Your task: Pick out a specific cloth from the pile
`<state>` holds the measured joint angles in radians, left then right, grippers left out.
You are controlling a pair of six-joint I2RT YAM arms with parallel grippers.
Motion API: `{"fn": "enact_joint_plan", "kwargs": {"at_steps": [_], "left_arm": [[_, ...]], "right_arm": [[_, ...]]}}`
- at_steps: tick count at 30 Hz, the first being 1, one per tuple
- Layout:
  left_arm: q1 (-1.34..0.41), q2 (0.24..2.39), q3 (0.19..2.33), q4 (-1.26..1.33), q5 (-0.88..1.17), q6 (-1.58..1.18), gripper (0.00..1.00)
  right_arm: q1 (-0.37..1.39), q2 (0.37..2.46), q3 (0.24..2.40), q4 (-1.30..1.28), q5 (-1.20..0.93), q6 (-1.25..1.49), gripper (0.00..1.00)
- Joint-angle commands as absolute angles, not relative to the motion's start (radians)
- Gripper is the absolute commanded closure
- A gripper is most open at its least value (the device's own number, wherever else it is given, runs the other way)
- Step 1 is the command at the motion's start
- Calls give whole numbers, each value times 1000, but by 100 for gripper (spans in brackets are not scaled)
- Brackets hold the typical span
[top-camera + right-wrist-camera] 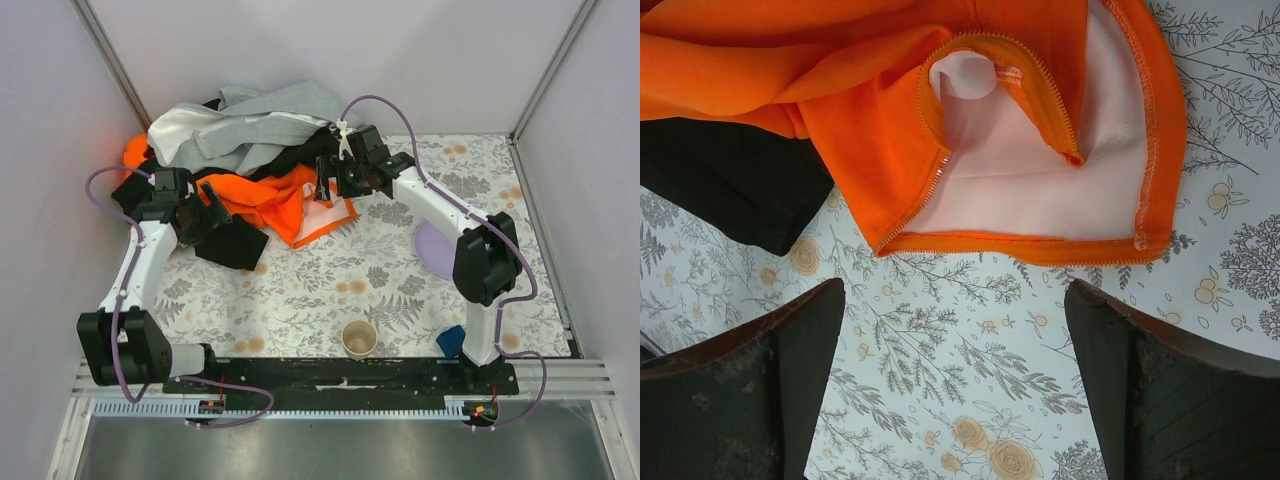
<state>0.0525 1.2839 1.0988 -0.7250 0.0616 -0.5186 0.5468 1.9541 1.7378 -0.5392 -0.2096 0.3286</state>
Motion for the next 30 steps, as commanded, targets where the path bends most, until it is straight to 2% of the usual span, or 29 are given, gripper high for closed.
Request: {"fn": "enact_joint_plan", "kwargs": {"at_steps": [1,6,13,22,24,25,28,29,30], "left_arm": [[49,1400,1172,-724,-50,-495,7],[12,1592,1333,-756,-113,-494,8],[-155,1905,1664,-946,-305,-498,7],[-178,2068,1721,-957,-285,-514,9],[-178,2088,1726,-951,-279,-508,16],[-179,2095,1730,-947,-275,-502,24],[-178,2114,1755,-934,-265,-480,64],[-179,2120,1773,-934,-261,-474,73],[-178,2129,1792,-933,-258,-468,91]], "right_arm": [[548,1954,1775,-538,-225,316,2],[548,1942,1755,-543,-222,305,2],[545,1916,1729,-555,-203,281,2],[528,1881,1687,-565,-193,264,2],[525,1878,1681,-566,-196,264,2],[523,1878,1683,-566,-196,264,2],[523,1879,1686,-568,-202,261,2],[523,1881,1687,-568,-207,262,2],[523,1881,1687,-566,-207,261,2]]}}
